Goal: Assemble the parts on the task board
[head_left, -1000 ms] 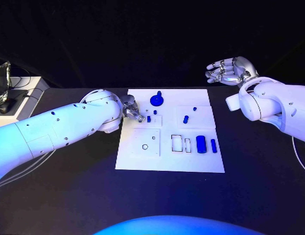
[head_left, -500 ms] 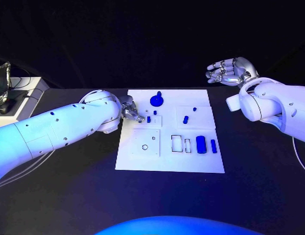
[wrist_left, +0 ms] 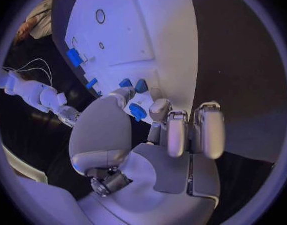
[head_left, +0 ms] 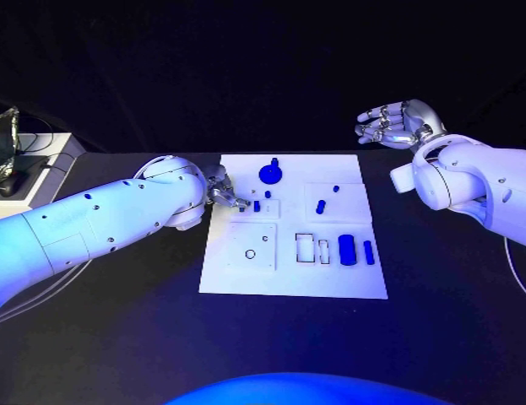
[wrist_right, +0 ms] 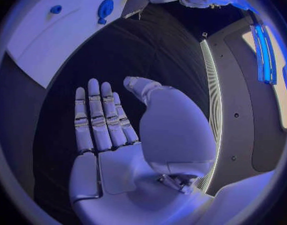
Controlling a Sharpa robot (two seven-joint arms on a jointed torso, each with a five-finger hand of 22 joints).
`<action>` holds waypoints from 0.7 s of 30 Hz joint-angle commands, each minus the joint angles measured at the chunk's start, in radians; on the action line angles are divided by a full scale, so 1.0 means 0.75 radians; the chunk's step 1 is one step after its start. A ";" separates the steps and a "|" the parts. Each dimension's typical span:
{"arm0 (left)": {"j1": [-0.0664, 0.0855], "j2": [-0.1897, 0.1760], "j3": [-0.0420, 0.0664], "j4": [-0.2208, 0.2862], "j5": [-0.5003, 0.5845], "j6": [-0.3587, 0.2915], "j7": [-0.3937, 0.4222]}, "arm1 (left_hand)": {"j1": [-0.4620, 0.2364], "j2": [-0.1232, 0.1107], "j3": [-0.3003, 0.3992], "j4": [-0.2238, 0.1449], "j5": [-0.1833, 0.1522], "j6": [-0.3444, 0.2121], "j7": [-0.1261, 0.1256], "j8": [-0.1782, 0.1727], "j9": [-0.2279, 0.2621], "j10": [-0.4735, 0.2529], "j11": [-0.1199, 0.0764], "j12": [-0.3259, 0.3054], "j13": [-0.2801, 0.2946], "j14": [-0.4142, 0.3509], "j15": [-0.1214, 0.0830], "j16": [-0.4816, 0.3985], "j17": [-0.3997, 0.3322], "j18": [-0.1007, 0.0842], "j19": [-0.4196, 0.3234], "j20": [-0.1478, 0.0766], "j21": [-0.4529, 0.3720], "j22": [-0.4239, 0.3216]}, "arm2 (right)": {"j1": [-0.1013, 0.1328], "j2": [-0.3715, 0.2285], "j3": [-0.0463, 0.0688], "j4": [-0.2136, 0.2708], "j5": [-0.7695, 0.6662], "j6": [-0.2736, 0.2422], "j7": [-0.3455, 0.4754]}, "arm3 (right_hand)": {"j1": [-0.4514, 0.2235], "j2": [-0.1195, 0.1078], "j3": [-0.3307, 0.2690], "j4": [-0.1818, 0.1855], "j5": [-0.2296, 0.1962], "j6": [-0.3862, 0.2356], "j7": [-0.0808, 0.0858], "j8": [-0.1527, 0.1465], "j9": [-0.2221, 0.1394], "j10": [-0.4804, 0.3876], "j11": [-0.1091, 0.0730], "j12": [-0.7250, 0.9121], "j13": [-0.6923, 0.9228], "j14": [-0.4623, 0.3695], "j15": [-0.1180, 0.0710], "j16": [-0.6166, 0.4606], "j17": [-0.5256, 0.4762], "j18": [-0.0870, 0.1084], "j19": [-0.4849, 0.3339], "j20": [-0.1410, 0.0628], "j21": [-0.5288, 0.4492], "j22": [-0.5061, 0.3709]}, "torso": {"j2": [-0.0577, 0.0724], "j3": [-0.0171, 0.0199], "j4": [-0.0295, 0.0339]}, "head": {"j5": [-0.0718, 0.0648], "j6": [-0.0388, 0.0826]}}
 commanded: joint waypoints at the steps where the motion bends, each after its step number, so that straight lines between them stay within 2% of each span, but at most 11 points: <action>1: -0.005 -0.001 -0.001 0.003 0.021 -0.022 -0.010 | -0.005 0.019 -0.025 0.001 -0.010 -0.001 0.004 -0.005 0.002 -0.010 0.004 -0.007 -0.001 0.122 0.006 -0.006 0.284 -0.005 0.000 -0.001 -0.008 0.079 | -0.002 0.000 0.001 -0.001 -0.008 0.000 0.018 | -0.016 0.000 0.001 -0.007 0.008 -0.006 0.022 -0.009 -0.002 -0.008 0.001 0.003 -0.001 -0.007 0.004 -0.006 -0.001 0.019 -0.010 0.001 -0.004 -0.004 | 0.000 0.0006 0.0003 | -0.001 -0.001; 7: -0.007 -0.005 0.000 0.009 0.048 -0.062 0.008 | -0.015 0.035 -0.056 0.002 -0.013 -0.001 0.004 -0.007 0.002 -0.010 0.004 -0.006 0.001 0.122 0.006 -0.007 0.284 -0.005 0.001 -0.001 -0.008 0.079 | -0.003 0.001 0.001 -0.002 -0.008 0.000 0.017 | -0.017 0.000 0.001 -0.007 0.011 -0.007 0.022 -0.009 -0.003 -0.010 0.002 0.004 -0.001 -0.013 0.007 -0.011 -0.002 0.020 -0.021 0.004 -0.003 -0.012 | 0.000 0.0011 -0.0003 | -0.001 -0.002; 10: -0.008 -0.007 0.001 0.012 0.068 -0.086 0.015 | -0.026 0.059 -0.123 0.003 -0.035 0.000 0.003 -0.009 0.005 -0.011 0.003 -0.007 0.000 0.122 0.006 -0.006 0.285 -0.005 0.002 0.000 -0.007 0.081 | -0.004 0.001 0.001 -0.003 -0.009 0.001 0.017 | -0.017 0.000 0.001 -0.007 0.011 -0.007 0.022 -0.009 -0.003 -0.010 0.002 0.004 -0.001 -0.013 0.007 -0.011 -0.002 0.020 -0.021 0.004 -0.003 -0.012 | 0.000 0.0013 -0.0001 | -0.002 -0.002; 14: -0.009 -0.013 0.004 0.011 0.091 -0.116 0.022 | -0.007 0.068 -0.146 0.001 -0.038 -0.005 0.003 -0.012 0.006 -0.025 0.004 -0.021 -0.021 0.121 0.006 -0.008 0.281 -0.004 0.000 0.000 -0.009 0.078 | -0.004 0.001 0.001 -0.004 -0.009 0.001 0.017 | -0.018 0.000 0.001 -0.007 0.012 -0.007 0.023 -0.009 -0.003 -0.011 0.002 0.004 -0.001 -0.015 0.007 -0.012 -0.003 0.020 -0.024 0.005 -0.003 -0.015 | 0.000 0.0017 -0.0005 | -0.005 -0.001; 17: -0.012 -0.022 0.013 0.008 0.138 -0.134 0.041 | -0.001 0.079 -0.149 0.002 -0.036 -0.006 0.004 -0.012 0.007 -0.029 0.004 -0.024 -0.026 0.120 0.006 -0.010 0.278 -0.003 -0.003 0.000 -0.012 0.073 | -0.004 0.000 0.001 -0.004 -0.009 0.000 0.018 | -0.018 0.000 0.001 -0.007 0.012 -0.007 0.023 -0.009 -0.003 -0.011 0.002 0.004 -0.001 -0.016 0.008 -0.013 -0.003 0.020 -0.025 0.005 -0.003 -0.016 | 0.000 0.0015 -0.0008 | -0.004 -0.001; 19: -0.014 -0.028 0.020 0.006 0.176 -0.145 0.064 | 0.013 0.087 -0.153 0.001 -0.033 -0.023 0.010 -0.021 0.006 -0.057 0.009 -0.053 -0.068 0.119 0.010 -0.011 0.276 0.001 -0.015 0.001 -0.023 0.055 | -0.004 -0.001 0.001 -0.004 -0.009 -0.001 0.018 | -0.018 0.000 0.001 -0.007 0.012 -0.007 0.023 -0.009 -0.003 -0.011 0.002 0.004 -0.001 -0.016 0.008 -0.013 -0.003 0.020 -0.025 0.005 -0.003 -0.016 | 0.000 0.0016 -0.0001 | -0.004 -0.002; 21: -0.016 -0.033 0.026 0.005 0.219 -0.156 0.086 | 0.017 0.088 -0.156 0.001 -0.033 -0.030 0.013 -0.024 0.006 -0.064 0.011 -0.060 -0.077 0.119 0.012 -0.012 0.275 0.003 -0.021 0.002 -0.029 0.046 | -0.004 -0.002 0.001 -0.004 -0.009 -0.002 0.018 | -0.019 0.000 0.001 -0.007 0.014 -0.007 0.023 -0.010 -0.003 -0.011 0.003 0.004 -0.001 -0.018 0.008 -0.014 -0.003 0.020 -0.027 0.006 -0.002 -0.017 | 0.000 0.0011 0.0010 | -0.005 -0.001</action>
